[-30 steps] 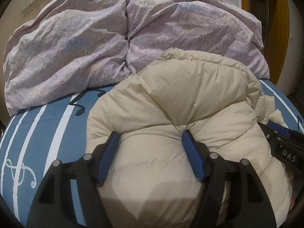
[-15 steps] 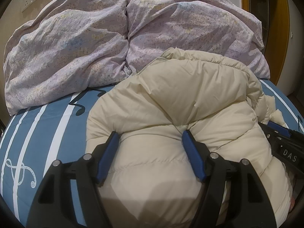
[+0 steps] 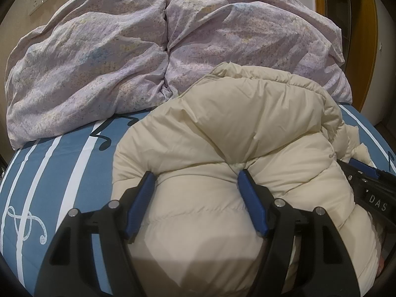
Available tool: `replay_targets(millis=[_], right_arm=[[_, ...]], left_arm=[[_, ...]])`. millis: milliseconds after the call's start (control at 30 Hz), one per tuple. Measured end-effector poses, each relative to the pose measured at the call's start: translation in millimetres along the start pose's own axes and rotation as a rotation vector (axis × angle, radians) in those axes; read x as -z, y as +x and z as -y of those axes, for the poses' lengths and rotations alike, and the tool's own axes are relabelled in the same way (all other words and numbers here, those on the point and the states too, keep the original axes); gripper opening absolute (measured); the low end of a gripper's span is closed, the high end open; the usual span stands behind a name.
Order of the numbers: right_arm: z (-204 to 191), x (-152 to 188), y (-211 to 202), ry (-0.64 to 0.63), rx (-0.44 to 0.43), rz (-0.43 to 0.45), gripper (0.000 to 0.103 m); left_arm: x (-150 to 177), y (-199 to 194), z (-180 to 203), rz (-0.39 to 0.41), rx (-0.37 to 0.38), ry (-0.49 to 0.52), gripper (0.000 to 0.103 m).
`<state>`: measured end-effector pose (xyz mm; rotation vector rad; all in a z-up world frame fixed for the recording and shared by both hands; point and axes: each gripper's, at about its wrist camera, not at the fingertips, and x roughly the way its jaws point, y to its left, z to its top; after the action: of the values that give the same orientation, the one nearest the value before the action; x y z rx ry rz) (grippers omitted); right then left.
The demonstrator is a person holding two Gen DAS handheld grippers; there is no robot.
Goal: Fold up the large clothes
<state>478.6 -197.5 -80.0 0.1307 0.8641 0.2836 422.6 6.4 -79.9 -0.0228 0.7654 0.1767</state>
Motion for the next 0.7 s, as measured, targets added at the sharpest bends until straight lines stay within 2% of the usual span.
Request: replay_targets(millis=[200, 400, 467, 533, 600, 700], right_arm=[[6, -3, -14, 0.026, -0.041, -0.028, 0.048], [12, 6, -59, 0.019, -0.117, 0.046, 0.048], [8, 9, -64, -0.014, -0.110, 0.057, 0.048], [1, 12, -59, -0.064, -0.068, 0.037, 0.047], [1, 14, -49, -0.078, -0.039, 0.005, 0.047], [9, 13, -37, -0.053, -0.049, -0.027, 0.047]], left_arm=[[0, -4, -11, 0.003, 0.046, -0.033, 0.076], [-8, -29, -29, 0.015, 0.057, -0.067, 0.078], [-14, -35, -35, 0.033, 0.047, -0.083, 0.078], [-20, -38, -40, 0.048, 0.023, -0.093, 0.078], [-22, -33, -40, 0.031, 0.005, -0.086, 0.078], [-17, -21, -35, 0.004, -0.007, -0.064, 0.079]])
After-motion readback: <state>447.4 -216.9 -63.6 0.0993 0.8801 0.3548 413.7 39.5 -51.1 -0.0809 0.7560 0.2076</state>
